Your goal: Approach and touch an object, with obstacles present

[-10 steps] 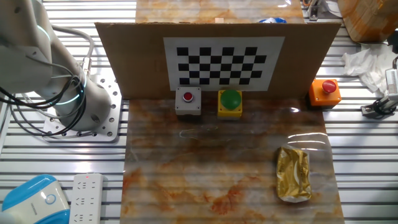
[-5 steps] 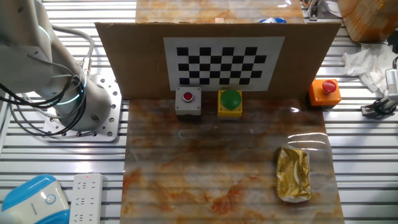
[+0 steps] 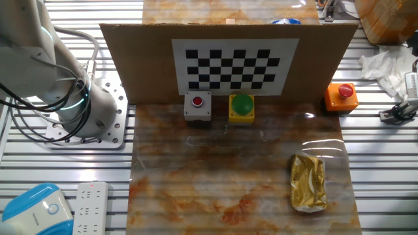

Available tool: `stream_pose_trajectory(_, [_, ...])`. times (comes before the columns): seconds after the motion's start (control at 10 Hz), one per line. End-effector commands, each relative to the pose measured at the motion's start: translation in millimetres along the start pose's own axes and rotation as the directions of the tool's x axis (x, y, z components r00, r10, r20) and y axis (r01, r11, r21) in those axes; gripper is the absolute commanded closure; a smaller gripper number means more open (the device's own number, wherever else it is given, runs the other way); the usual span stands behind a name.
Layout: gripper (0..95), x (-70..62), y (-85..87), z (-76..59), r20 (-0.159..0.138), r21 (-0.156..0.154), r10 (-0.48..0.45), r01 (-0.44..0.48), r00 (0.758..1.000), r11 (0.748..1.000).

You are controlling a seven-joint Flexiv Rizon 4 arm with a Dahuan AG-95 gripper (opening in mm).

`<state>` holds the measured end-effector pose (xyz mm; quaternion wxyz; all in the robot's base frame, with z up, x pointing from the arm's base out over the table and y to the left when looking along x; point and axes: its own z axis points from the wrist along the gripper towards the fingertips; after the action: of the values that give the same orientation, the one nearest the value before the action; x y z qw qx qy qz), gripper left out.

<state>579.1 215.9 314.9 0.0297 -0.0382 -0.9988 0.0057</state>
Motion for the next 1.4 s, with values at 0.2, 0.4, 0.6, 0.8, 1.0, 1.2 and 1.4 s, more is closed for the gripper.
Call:
stream_pose_trajectory(0.2, [95.0,-1.0,0.3,-0.9,-0.015,0.013,0.005,-0.005,1.0,1.0])
stream_pose_trajectory(0.4, [95.0,-1.0,0.3,-0.9,-0.02,0.024,0.003,-0.002,1.0,1.0])
stream_pose_trajectory(0.6, [95.0,-1.0,0.3,-0.9,-0.029,0.046,0.012,-0.01,1.0,0.999])
stream_pose_trajectory(0.8, [95.0,-1.0,0.3,-0.9,-0.035,0.048,0.022,-0.021,0.999,0.999])
stream_pose_trajectory(1.0, [95.0,-1.0,0.3,-0.9,-0.052,0.056,0.045,-0.042,0.998,0.998])
stream_pose_trajectory(1.2, [95.0,-1.0,0.3,-0.9,-0.055,0.048,0.053,-0.05,0.997,0.998])
stream_pose_trajectory(1.4, [95.0,-1.0,0.3,-0.9,-0.073,0.004,0.085,-0.085,0.994,0.996])
